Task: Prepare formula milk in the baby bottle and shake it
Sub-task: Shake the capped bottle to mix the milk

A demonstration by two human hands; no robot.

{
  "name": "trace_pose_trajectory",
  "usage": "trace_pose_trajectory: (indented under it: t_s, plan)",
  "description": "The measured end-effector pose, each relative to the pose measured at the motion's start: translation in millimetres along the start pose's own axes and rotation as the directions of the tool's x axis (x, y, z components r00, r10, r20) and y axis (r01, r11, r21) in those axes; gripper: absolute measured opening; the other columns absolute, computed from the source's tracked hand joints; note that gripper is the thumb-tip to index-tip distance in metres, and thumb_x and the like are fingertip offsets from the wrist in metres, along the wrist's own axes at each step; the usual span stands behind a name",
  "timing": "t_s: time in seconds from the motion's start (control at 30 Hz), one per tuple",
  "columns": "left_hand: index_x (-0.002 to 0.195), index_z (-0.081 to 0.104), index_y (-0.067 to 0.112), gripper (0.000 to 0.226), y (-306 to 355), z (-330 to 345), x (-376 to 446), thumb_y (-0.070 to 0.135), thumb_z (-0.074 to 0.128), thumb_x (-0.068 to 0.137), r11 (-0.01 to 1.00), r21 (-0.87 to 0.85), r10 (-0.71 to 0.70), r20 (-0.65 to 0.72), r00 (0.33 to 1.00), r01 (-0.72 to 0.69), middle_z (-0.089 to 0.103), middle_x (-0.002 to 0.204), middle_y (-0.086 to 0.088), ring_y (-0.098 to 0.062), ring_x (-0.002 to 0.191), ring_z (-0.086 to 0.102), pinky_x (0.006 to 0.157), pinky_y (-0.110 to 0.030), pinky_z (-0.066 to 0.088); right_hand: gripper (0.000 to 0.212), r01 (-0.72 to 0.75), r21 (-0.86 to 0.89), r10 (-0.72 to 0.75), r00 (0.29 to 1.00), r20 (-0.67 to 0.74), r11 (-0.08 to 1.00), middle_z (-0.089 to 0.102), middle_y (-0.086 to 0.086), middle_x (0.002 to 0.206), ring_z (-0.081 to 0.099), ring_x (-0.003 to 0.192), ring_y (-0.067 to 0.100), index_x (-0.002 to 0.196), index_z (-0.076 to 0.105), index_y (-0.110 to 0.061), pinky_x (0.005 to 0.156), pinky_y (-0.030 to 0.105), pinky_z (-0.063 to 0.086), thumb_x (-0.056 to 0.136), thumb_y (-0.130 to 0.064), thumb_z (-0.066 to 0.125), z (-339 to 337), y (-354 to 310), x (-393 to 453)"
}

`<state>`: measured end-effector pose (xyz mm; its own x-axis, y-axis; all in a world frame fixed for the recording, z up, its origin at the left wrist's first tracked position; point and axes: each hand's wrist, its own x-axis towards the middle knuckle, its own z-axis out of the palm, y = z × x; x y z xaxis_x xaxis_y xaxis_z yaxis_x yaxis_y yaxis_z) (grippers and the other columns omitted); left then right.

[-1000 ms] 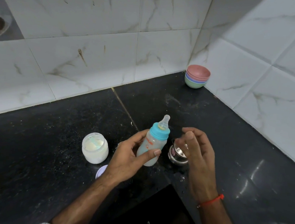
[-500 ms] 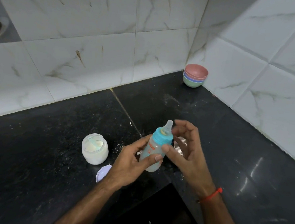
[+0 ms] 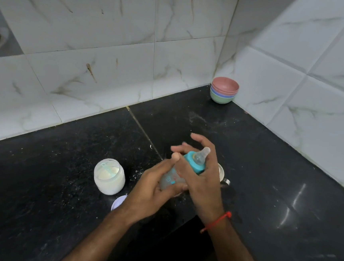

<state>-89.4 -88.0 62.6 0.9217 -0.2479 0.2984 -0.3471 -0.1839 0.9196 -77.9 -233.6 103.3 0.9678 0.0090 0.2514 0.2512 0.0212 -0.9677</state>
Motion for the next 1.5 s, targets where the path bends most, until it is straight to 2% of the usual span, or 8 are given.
trace_pose_trajectory:
  t_s: [0.17, 0.33, 0.4, 0.6, 0.73, 0.87, 1.1, 1.5]
  plan:
    - [0.130, 0.066, 0.023, 0.040, 13, 1, -3, 0.003, 0.068, 0.096, 0.957, -0.259, -0.066, 0.249, 0.966, 0.133, 0.072, 0.132, 0.003, -0.012, 0.123, 0.068, 0.103, -0.027, 0.054, 0.070, 0.023, 0.146, -0.098, 0.843, 0.529, 0.989, 0.076, 0.024, 0.103, 0.064, 0.125, 0.041, 0.149, 0.039, -0.006, 0.107, 0.059, 0.049, 0.087, 0.010, 0.067, -32, -17, 21]
    - [0.143, 0.053, 0.027, 0.053, 7, 9, 5, 0.036, 0.072, 0.094, 0.982, 0.170, 0.096, -0.053, 0.994, -0.086, 0.069, 0.125, 0.004, -0.009, 0.114, 0.067, 0.096, -0.027, 0.055, 0.021, 0.000, 0.134, 0.005, 0.999, -0.035, 0.991, 0.077, 0.004, 0.077, 0.077, 0.095, 0.032, 0.110, 0.070, -0.012, 0.086, 0.061, 0.060, 0.089, -0.008, 0.071, 2, -13, 14]
    - [0.139, 0.057, 0.022, 0.051, 9, 6, 6, 0.035, 0.072, 0.093, 0.995, 0.076, 0.067, -0.028, 0.997, -0.065, 0.069, 0.126, 0.003, -0.014, 0.115, 0.068, 0.098, -0.036, 0.057, 0.024, 0.048, 0.102, -0.039, 0.995, -0.093, 0.994, 0.077, 0.007, 0.080, 0.078, 0.089, 0.026, 0.109, 0.067, -0.016, 0.082, 0.055, 0.061, 0.088, -0.008, 0.075, 5, -12, 12]
    - [0.123, 0.072, 0.022, 0.046, 22, -8, -2, 0.050, 0.079, 0.086, 0.929, -0.309, -0.115, 0.283, 0.952, 0.204, 0.073, 0.120, -0.015, -0.045, 0.109, 0.070, 0.089, -0.062, 0.056, 0.059, 0.058, 0.184, -0.154, 0.809, 0.567, 0.981, 0.075, 0.009, 0.079, 0.073, 0.097, 0.046, 0.136, 0.051, -0.004, 0.096, 0.060, 0.056, 0.083, 0.012, 0.072, -31, -32, 20]
    - [0.132, 0.064, 0.016, 0.044, 23, 3, 4, 0.027, 0.076, 0.091, 1.000, 0.009, -0.017, 0.041, 0.999, 0.016, 0.075, 0.117, 0.004, -0.006, 0.108, 0.070, 0.092, -0.025, 0.056, 0.017, 0.122, 0.143, -0.136, 0.986, 0.099, 0.982, 0.075, 0.017, 0.077, 0.076, 0.085, 0.038, 0.108, 0.066, -0.003, 0.083, 0.051, 0.061, 0.091, 0.001, 0.066, -9, -28, 14]
    - [0.151, 0.050, 0.020, 0.066, 18, 3, 9, 0.039, 0.072, 0.093, 0.976, 0.207, 0.075, -0.021, 0.997, -0.069, 0.066, 0.128, 0.011, -0.003, 0.119, 0.063, 0.099, -0.021, 0.051, 0.016, 0.102, 0.105, -0.073, 0.964, -0.254, 0.989, 0.077, 0.015, 0.084, 0.076, 0.082, 0.032, 0.109, 0.064, -0.016, 0.081, 0.058, 0.061, 0.095, -0.011, 0.070, 11, -16, 5]
    - [0.138, 0.059, 0.041, 0.044, 17, 9, -1, 0.034, 0.071, 0.096, 0.999, -0.027, -0.049, -0.125, 0.991, 0.046, 0.070, 0.131, 0.000, -0.028, 0.122, 0.067, 0.100, -0.058, 0.055, 0.071, 0.203, -0.028, -0.197, 0.971, 0.137, 0.979, 0.066, 0.003, 0.120, 0.070, 0.103, 0.023, 0.143, 0.038, -0.028, 0.089, 0.040, 0.058, 0.085, -0.028, 0.078, -12, -6, 12]
    - [0.150, 0.037, 0.043, 0.066, 28, 16, -8, 0.040, 0.072, 0.094, 0.994, -0.003, -0.105, -0.116, 0.988, 0.106, 0.059, 0.141, 0.028, -0.001, 0.132, 0.059, 0.106, -0.020, 0.048, 0.084, 0.182, -0.132, -0.133, 0.941, 0.310, 0.974, 0.063, -0.005, 0.125, 0.069, 0.109, 0.028, 0.149, 0.030, -0.037, 0.094, 0.045, 0.059, 0.084, -0.024, 0.083, -27, -2, 5]
